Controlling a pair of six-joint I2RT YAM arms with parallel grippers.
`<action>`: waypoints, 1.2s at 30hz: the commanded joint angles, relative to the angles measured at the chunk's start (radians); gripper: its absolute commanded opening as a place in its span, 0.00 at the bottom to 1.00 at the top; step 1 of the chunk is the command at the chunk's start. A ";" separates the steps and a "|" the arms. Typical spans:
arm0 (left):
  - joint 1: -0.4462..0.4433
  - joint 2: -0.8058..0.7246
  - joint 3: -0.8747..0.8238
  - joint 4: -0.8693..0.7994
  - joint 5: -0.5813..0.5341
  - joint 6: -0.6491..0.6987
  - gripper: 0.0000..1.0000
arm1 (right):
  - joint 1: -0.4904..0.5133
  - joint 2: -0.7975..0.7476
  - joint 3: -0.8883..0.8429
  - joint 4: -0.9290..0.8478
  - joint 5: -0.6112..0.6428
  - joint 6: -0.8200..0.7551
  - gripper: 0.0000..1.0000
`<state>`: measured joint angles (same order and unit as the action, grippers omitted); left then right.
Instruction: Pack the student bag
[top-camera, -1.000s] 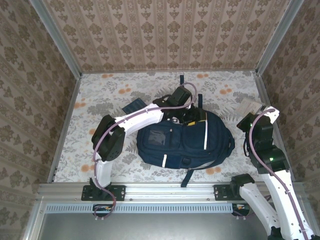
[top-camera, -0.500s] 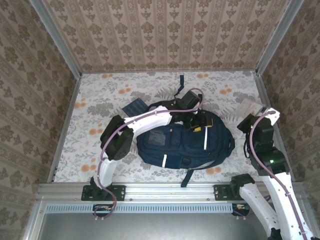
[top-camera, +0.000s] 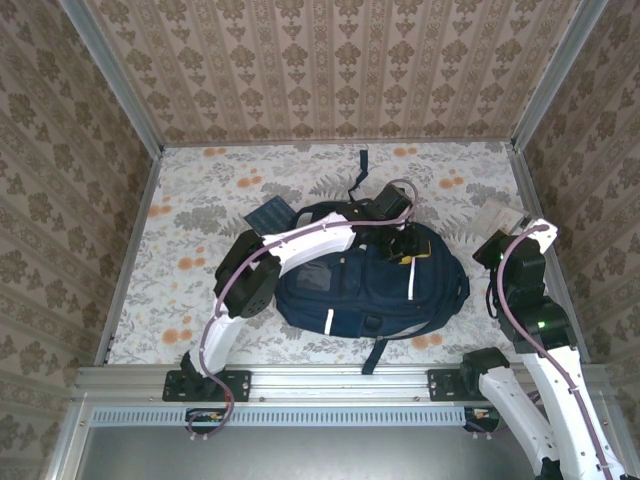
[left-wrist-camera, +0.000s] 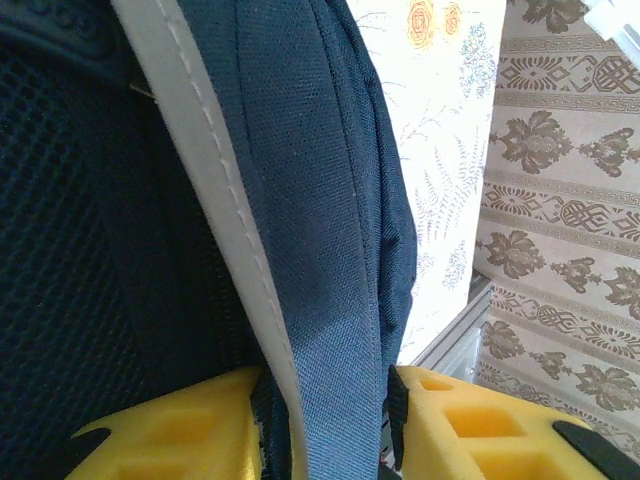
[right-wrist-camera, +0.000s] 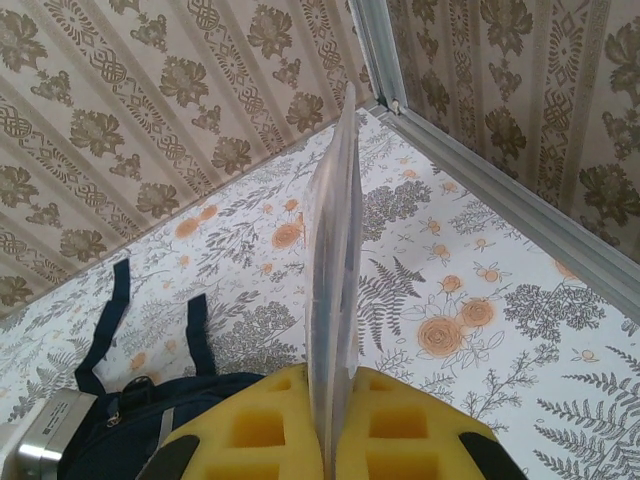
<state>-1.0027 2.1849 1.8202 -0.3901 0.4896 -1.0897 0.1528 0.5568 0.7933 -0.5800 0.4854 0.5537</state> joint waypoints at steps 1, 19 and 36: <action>-0.009 0.019 0.020 0.005 0.007 0.003 0.35 | -0.004 -0.012 -0.003 0.034 -0.008 -0.002 0.00; 0.160 -0.354 -0.261 0.520 0.274 0.065 0.00 | -0.004 -0.046 0.078 -0.025 -0.050 -0.011 0.00; 0.401 -0.562 -0.443 1.081 0.520 -0.308 0.00 | -0.006 -0.031 0.094 0.037 -0.760 0.077 0.00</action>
<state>-0.6197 1.6909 1.3323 0.3592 0.9108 -1.3113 0.1505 0.5037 0.8757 -0.5991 -0.0162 0.5987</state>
